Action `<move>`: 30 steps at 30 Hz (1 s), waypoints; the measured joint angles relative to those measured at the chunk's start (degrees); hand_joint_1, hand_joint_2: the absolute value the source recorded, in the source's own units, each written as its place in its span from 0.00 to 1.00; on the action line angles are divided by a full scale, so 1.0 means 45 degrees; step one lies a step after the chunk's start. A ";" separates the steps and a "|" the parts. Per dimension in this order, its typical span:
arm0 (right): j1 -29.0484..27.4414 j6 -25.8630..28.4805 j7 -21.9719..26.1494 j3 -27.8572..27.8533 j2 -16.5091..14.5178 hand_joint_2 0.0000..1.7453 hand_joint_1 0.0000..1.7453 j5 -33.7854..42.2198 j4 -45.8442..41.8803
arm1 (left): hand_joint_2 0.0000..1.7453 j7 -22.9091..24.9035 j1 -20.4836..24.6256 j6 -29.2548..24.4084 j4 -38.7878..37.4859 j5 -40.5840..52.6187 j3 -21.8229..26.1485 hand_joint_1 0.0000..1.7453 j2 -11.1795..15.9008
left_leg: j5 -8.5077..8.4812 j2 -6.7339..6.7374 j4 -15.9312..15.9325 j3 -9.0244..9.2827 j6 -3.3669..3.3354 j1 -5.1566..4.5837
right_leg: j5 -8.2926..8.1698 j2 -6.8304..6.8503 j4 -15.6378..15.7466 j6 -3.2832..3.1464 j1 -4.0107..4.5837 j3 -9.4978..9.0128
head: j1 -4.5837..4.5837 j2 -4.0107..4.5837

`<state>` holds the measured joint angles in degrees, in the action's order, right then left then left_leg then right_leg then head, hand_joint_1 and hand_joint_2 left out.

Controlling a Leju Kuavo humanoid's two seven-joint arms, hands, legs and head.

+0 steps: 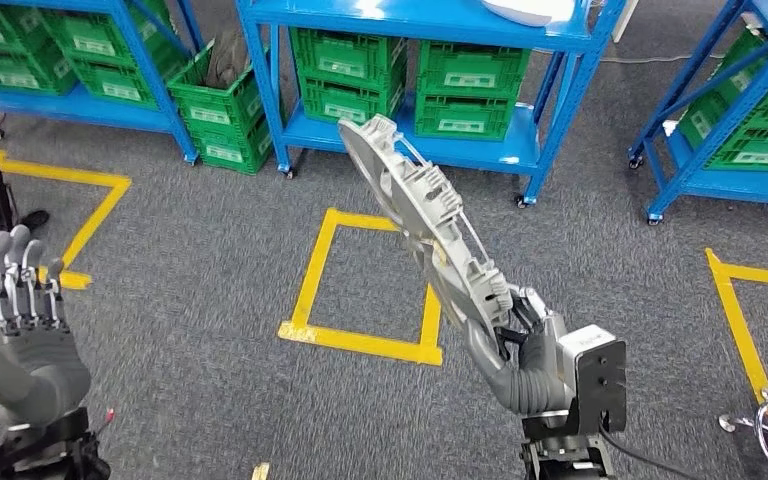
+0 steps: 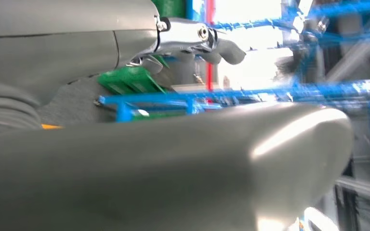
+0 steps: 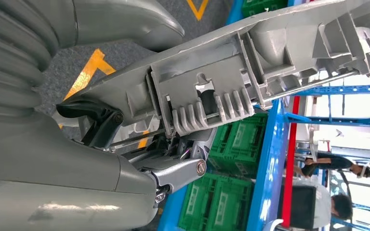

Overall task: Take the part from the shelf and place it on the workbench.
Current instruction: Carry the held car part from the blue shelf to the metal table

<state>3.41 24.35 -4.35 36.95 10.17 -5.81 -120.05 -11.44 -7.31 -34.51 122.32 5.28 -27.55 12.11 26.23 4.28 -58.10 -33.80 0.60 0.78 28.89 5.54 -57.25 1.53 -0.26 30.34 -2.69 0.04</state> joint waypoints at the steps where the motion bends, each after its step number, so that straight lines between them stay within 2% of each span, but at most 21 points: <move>1: -0.0013 0.0027 0.0000 -0.0002 0.0002 1.00 1.00 -0.0010 -0.0001 | 0.00 0.0028 -0.0004 -0.0025 -0.0004 0.0006 0.0002 0.00 -0.0005 | 0.0029 -0.0035 0.0019 -0.0015 -0.0029 0.0008 | 0.0004 0.0032 -0.0017 0.0015 0.0012 -0.0009 | 0.0023 0.0000; 4: -0.0025 0.0057 0.0000 -0.0006 0.0005 1.00 1.00 -0.0013 -0.0001 | 0.00 0.0045 -0.0004 -0.0040 -0.0010 0.0011 0.0007 0.00 -0.0010 | 0.0028 -0.0089 0.0002 -0.0038 -0.0055 0.0000 | -0.0001 0.0065 -0.0018 0.0026 0.0008 -0.0013 | 0.0023 0.0000; 6: -0.0041 0.0109 -0.0024 -0.0012 0.0011 1.00 1.00 -0.0028 -0.0008 | 0.00 0.0119 -0.0007 -0.0127 -0.0021 0.0019 0.0021 0.00 -0.0022 | 0.0012 -0.0288 0.0006 -0.0065 -0.0146 0.0009 | 0.0033 0.0215 -0.0011 0.0109 -0.0006 -0.0032 | 0.0047 0.0000; 8: -0.0091 0.0173 -0.0113 -0.0029 0.0025 1.00 1.00 -0.0092 -0.0052 | 0.00 0.0240 -0.0007 -0.0315 -0.0076 0.0028 0.0044 0.00 -0.0072 | -0.0016 -0.0850 0.0046 -0.0066 -0.0358 0.0019 | 0.0845 -0.0389 -0.1878 0.0216 -0.0053 0.0917 | 0.0282 0.0000; 10: -0.0136 0.0199 -0.0293 -0.0042 0.0040 1.00 1.00 -0.0219 -0.0086 | 0.00 0.0290 -0.0004 -0.0408 -0.0155 0.0033 0.0058 0.00 -0.0125 | -0.0030 -0.1467 0.0060 -0.0036 -0.0497 -0.0011 | 0.1372 -0.1144 -0.3800 0.0196 -0.0080 0.2018 | 0.0530 0.0000; 11: -0.0133 0.0196 -0.0397 -0.0047 0.0042 1.00 1.00 -0.0295 -0.0079 | 0.00 0.0279 -0.0003 -0.0385 -0.0177 0.0034 0.0059 0.00 -0.0135 | -0.0029 -0.1689 0.0050 -0.0017 -0.0501 -0.0038 | 0.1014 -0.1195 -0.3578 0.0130 -0.0066 0.2024 | 0.0585 0.0000; 12: -0.0120 0.0195 -0.0485 -0.0059 0.0045 1.00 1.00 -0.0369 -0.0072 | 0.00 0.0262 0.0000 -0.0357 -0.0188 0.0035 0.0061 0.00 -0.0143 | -0.0029 -0.1901 0.0041 0.0007 -0.0501 -0.0058 | 0.0467 -0.1313 -0.2847 0.0038 -0.0053 0.1791 | 0.0640 0.0000; 14: -0.0056 0.0194 -0.0571 -0.0112 0.0052 1.00 1.00 -0.0460 -0.0061 | 0.00 0.0238 0.0017 -0.0312 -0.0198 0.0033 0.0061 0.00 -0.0155 | -0.0042 -0.2280 0.0020 -0.0008 -0.0477 -0.0058 | -0.0350 -0.1894 -0.1193 -0.0206 -0.0060 0.1134 | 0.0711 0.0000; 15: -0.0006 0.0193 -0.0580 -0.0141 0.0057 1.00 1.00 -0.0479 -0.0061 | 0.00 0.0229 0.0025 -0.0304 -0.0208 0.0029 0.0062 0.00 -0.0159 | -0.0069 -0.2443 0.0009 -0.0067 -0.0430 -0.0027 | -0.0491 -0.2120 -0.0657 -0.0294 -0.0053 0.0886 | 0.0746 0.0000; 16: 0.0039 0.0192 -0.0585 -0.0175 0.0062 1.00 1.00 -0.0489 -0.0059 | 0.00 0.0226 0.0025 -0.0296 -0.0218 0.0022 0.0063 0.00 -0.0163 | -0.0110 -0.2594 0.0008 -0.0144 -0.0362 0.0023 | -0.0468 -0.2241 -0.0419 -0.0349 -0.0038 0.0757 | 0.0766 0.0000; 18: 0.0107 0.0188 -0.0634 -0.0233 0.0064 1.00 1.00 -0.0499 -0.0055 | 0.00 0.0195 0.0010 -0.0251 -0.0234 0.0008 0.0073 0.00 -0.0164 | -0.0183 -0.2816 0.0027 -0.0275 -0.0210 0.0087 | -0.0475 -0.1987 -0.0165 -0.0370 -0.0030 0.0612 | 0.0840 0.0000; 19: 0.0127 0.0186 -0.0699 -0.0266 0.0064 1.00 1.00 -0.0522 -0.0045 | 0.00 0.0164 0.0008 -0.0204 -0.0237 0.0002 0.0092 0.00 -0.0162 | -0.0150 -0.2618 -0.0032 -0.0341 -0.0153 0.0063 | -0.0517 -0.1826 -0.0032 -0.0381 -0.0057 0.0529 | 0.0830 0.0000; 20: 0.0165 0.0182 -0.0786 -0.0301 0.0064 1.00 1.00 -0.0567 -0.0032 | 0.00 0.0131 0.0031 -0.0129 -0.0240 -0.0007 0.0135 0.00 -0.0149 | -0.0010 -0.2247 -0.0282 -0.0489 -0.0106 0.0034 | -0.0559 -0.1648 0.0103 -0.0413 -0.0093 0.0438 | 0.0770 0.0000; 22: 0.0281 0.0149 -0.0985 -0.0404 0.0069 1.00 1.00 -0.0694 0.0020 | 0.00 0.0086 0.0084 0.0079 -0.0258 -0.0072 0.0262 0.00 -0.0117 | 0.0509 -0.1356 -0.1385 -0.1066 -0.0023 0.0024 | -0.0592 -0.1335 0.0242 -0.0463 -0.0107 0.0332 | 0.0612 0.0000; 23: 0.0357 0.0123 -0.1071 -0.0477 0.0074 1.00 1.00 -0.0737 0.0057 | 0.00 0.0076 0.0099 0.0206 -0.0277 -0.0120 0.0342 0.00 -0.0095 | 0.0804 -0.1143 -0.2154 -0.1468 0.0023 0.0068 | -0.0585 -0.1177 0.0244 -0.0484 -0.0101 0.0332 | 0.0546 0.0000; 24: 0.0429 0.0090 -0.1152 -0.0557 0.0081 1.00 1.00 -0.0754 0.0105 | 0.00 0.0067 0.0097 0.0337 -0.0301 -0.0175 0.0427 0.00 -0.0074 | 0.0987 -0.1059 -0.2785 -0.1807 0.0066 0.0109 | -0.0574 -0.1024 0.0237 -0.0480 -0.0100 0.0339 | 0.0513 0.0000; 25: 0.0494 0.0064 -0.1224 -0.0638 0.0092 1.00 1.00 -0.0743 0.0164 | 0.00 0.0064 0.0090 0.0473 -0.0331 -0.0226 0.0531 0.00 -0.0050 | 0.1018 -0.1013 -0.3140 -0.2008 0.0112 0.0150 | -0.0559 -0.0851 0.0226 -0.0465 -0.0106 0.0343 | 0.0474 0.0000; 26: 0.0561 0.0048 -0.1293 -0.0724 0.0106 1.00 1.00 -0.0721 0.0235 | 0.00 0.0078 0.0088 0.0605 -0.0361 -0.0265 0.0648 0.00 -0.0016 | 0.0843 -0.0965 -0.3061 -0.1977 0.0160 0.0189 | -0.0535 -0.0674 0.0199 -0.0435 -0.0121 0.0346 | 0.0424 0.0000; 27: 0.0641 0.0039 -0.1355 -0.0817 0.0127 1.00 1.00 -0.0688 0.0322 | 0.00 0.0115 0.0092 0.0724 -0.0395 -0.0298 0.0796 0.00 0.0028 | 0.0506 -0.0857 -0.2528 -0.1686 0.0200 0.0223 | -0.0498 -0.0507 0.0144 -0.0382 -0.0143 0.0348 | 0.0372 0.0000; 29: 0.0871 0.0003 -0.1446 -0.1042 0.0202 1.00 1.00 -0.0549 0.0523 | 0.00 0.0323 0.0152 0.0896 -0.0475 -0.0288 0.1160 0.00 0.0125 | -0.0054 -0.0298 -0.0996 -0.0790 0.0251 0.0211 | -0.0360 -0.0221 -0.0061 -0.0207 -0.0137 0.0380 | 0.0219 0.0000; 30: 0.0999 -0.0023 -0.1480 -0.1177 0.0270 1.00 1.00 -0.0421 0.0619 | 0.00 0.0465 0.0202 0.0953 -0.0525 -0.0256 0.1391 0.00 0.0170 | -0.0153 -0.0075 -0.0480 -0.0480 0.0198 0.0172 | -0.0287 -0.0101 -0.0169 -0.0105 -0.0110 0.0403 | 0.0149 0.0000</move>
<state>7.91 24.24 -11.01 31.66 11.39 -7.71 -117.27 -9.35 -6.40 -30.22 119.96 4.13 -21.29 12.88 25.54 3.94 -60.26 -35.96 1.50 1.55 27.60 5.09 -58.01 1.06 -0.75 32.15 -2.02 0.04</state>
